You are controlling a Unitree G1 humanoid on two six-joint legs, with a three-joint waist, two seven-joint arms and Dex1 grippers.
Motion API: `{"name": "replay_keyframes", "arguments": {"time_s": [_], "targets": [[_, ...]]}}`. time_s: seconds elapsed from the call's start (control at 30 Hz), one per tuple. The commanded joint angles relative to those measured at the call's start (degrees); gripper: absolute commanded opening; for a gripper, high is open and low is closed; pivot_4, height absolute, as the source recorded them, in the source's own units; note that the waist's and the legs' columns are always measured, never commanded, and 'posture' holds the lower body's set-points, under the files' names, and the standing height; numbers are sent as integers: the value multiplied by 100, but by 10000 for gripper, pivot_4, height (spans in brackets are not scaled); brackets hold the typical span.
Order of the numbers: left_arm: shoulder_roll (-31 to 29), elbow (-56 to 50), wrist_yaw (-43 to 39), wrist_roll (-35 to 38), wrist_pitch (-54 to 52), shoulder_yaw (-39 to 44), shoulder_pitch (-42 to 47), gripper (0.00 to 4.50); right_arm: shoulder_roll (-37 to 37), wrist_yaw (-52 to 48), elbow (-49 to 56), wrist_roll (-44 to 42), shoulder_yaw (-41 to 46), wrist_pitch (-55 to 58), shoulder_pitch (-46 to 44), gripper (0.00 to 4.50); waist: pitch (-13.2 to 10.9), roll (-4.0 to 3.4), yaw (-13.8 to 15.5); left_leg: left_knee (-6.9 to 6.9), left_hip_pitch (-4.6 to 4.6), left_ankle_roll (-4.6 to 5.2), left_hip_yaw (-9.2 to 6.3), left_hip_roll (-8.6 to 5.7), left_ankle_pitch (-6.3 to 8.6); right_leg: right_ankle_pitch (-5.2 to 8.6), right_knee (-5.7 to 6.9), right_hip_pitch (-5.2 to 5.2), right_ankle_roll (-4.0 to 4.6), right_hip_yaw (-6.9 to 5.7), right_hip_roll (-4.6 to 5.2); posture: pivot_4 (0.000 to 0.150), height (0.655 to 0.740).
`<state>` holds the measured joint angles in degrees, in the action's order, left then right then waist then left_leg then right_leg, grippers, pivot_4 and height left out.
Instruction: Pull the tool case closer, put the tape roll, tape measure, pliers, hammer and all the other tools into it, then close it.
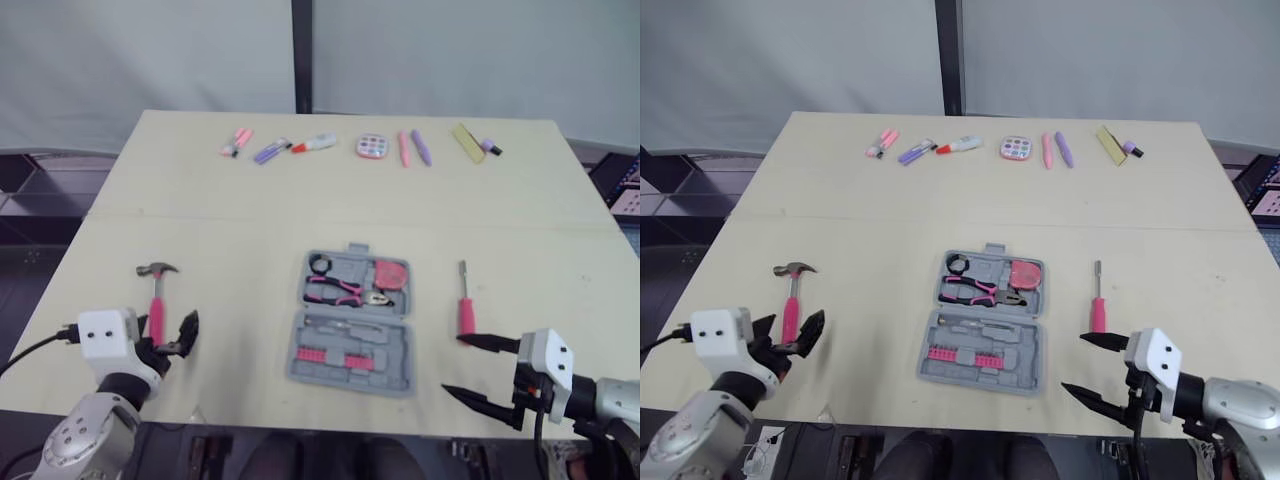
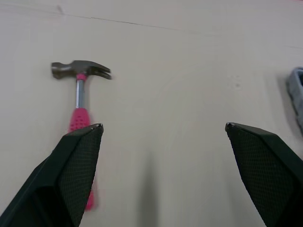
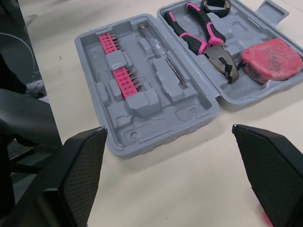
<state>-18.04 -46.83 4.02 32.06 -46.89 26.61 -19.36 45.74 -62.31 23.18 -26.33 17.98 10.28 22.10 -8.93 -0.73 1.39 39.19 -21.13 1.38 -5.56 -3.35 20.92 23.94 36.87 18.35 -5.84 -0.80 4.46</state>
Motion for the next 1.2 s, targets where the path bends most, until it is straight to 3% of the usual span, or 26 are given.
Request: {"name": "replay_keyframes", "arguments": {"time_s": [0.03,0.23,0.43,1.2], "targets": [[-234,108,172,-166,-241,255,354,44364,67,-93,4,-117,118,3,-18,45000,0,0,2,0,-1,0,0,0,0,0,0,1,0,0,0,1500,7134],[-768,1041,410,-510,-985,139,1740,44364,49,-60,38,-128,105,4,-110,45000,2,2,6,2,0,-1,-3,-3,0,0,8,4,0,0,1,1500,7134],[-837,1992,536,-998,-1284,-160,2587,44364,21,-14,217,-299,24,78,-361,45000,1,2,-15,0,1,-2,-1,-3,-1,0,20,10,0,-5,1,1500,7134],[-807,4103,-333,-1702,-293,-507,3167,44364,43,6,548,-511,64,302,-535,45000,3,8,-3,3,3,-2,-7,-7,-1,0,58,25,0,-10,8,1500,7134]]}}
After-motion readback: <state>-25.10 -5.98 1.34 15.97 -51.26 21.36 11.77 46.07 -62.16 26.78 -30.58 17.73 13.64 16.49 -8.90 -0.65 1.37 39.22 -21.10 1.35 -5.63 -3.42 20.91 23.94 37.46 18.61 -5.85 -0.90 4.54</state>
